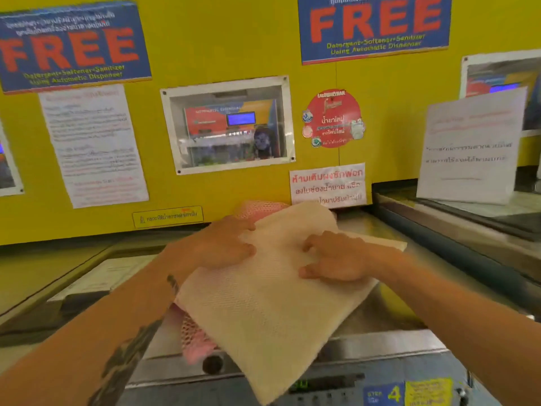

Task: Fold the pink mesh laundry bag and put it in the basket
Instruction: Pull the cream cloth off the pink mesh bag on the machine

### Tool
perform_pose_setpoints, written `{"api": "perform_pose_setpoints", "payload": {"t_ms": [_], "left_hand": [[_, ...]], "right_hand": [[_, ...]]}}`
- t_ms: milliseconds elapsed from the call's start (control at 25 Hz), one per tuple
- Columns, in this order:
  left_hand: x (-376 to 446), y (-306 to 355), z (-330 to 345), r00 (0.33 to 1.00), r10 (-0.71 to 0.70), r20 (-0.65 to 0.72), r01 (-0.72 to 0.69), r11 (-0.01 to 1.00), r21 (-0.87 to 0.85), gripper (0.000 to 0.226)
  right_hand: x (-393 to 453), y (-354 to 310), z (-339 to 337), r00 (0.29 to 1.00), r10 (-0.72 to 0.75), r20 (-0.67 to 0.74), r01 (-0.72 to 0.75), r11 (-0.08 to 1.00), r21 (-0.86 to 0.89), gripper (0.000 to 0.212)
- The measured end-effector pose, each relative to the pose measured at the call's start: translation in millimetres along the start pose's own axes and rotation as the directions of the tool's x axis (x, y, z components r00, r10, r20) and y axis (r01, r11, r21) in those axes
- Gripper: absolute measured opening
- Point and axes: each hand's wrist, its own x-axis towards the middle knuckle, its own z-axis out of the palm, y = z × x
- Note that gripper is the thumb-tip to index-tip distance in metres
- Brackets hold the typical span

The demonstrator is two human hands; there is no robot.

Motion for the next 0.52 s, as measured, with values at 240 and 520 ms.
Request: {"api": "perform_pose_setpoints", "payload": {"t_ms": [240,520], "left_hand": [[16.7,22.6,-4.3,0.998,0.019,-0.066,-0.021,0.999,-0.034,0.053],[40.5,36.1,-12.1,0.965,0.238,-0.111,-0.262,0.856,-0.446,0.032]], "right_hand": [[17.0,27.2,-32.7,0.990,-0.140,-0.021,0.138,0.989,-0.058,0.006],[27.6,44.8,-106.4,0.964,0.219,-0.152,-0.244,0.955,-0.169,0.041]]}}
